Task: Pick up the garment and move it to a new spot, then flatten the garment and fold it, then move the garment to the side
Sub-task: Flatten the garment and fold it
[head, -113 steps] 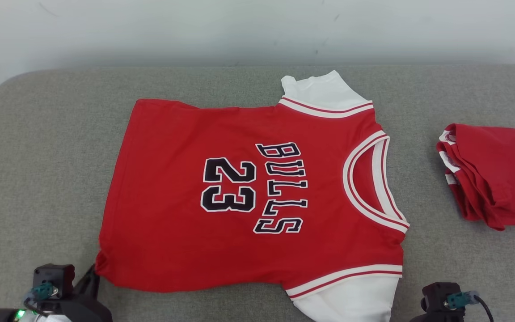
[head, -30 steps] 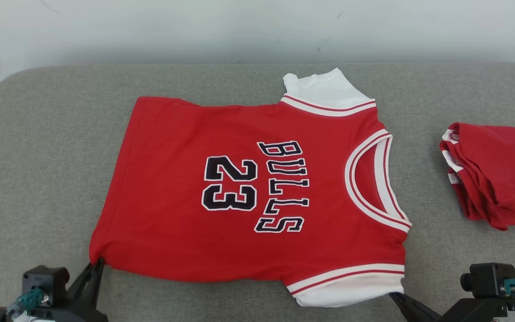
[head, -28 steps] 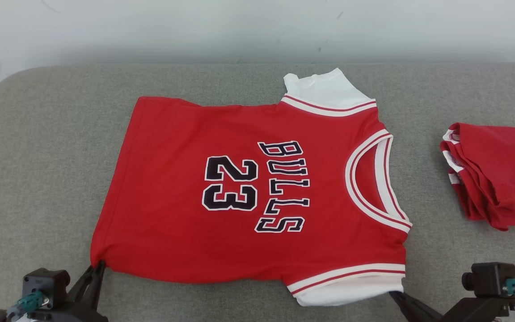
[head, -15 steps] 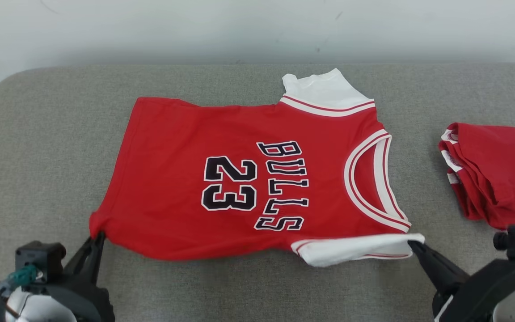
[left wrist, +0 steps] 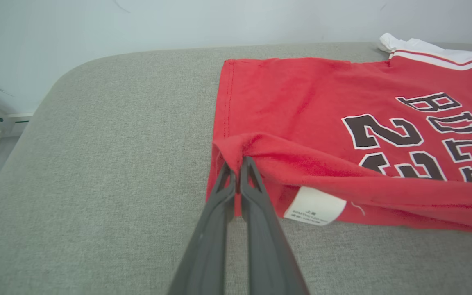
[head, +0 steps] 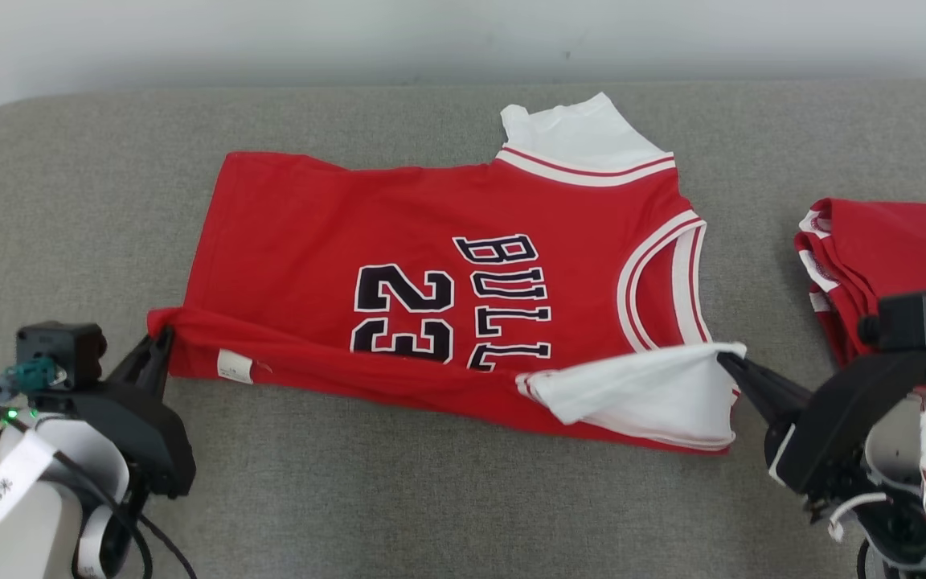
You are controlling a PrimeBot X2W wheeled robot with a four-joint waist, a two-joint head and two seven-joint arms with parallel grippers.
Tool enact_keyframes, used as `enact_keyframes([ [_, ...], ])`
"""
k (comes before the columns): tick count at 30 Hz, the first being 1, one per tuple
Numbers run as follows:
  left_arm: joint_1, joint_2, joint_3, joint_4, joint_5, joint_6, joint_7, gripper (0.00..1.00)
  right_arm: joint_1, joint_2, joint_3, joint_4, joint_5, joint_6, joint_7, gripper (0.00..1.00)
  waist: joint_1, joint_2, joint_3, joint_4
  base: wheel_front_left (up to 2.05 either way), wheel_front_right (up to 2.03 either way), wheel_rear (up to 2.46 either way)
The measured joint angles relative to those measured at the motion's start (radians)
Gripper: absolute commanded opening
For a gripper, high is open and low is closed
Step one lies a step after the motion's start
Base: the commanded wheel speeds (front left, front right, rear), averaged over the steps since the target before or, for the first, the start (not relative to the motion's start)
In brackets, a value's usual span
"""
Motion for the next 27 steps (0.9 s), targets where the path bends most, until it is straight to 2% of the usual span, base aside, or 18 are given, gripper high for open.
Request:
enact_keyframes([
  [16, -0.137, -0.037, -0.018, 0.195, 0.002, 0.0, 0.03, 0.0, -0.311, -0.01, 0.046, 0.267, -0.002, 0.013, 0.031, 0.0, -0.0001, 0.0, 0.056, 0.01, 0.0, 0.0, 0.0],
  [27, -0.225, -0.053, -0.027, 0.279, 0.009, -0.011, 0.02, 0.0, -0.436, 0.009, 0.065, 0.412, -0.036, 0.023, -0.049, 0.0, 0.0, 0.0, 0.072, 0.02, 0.0, 0.0, 0.0],
])
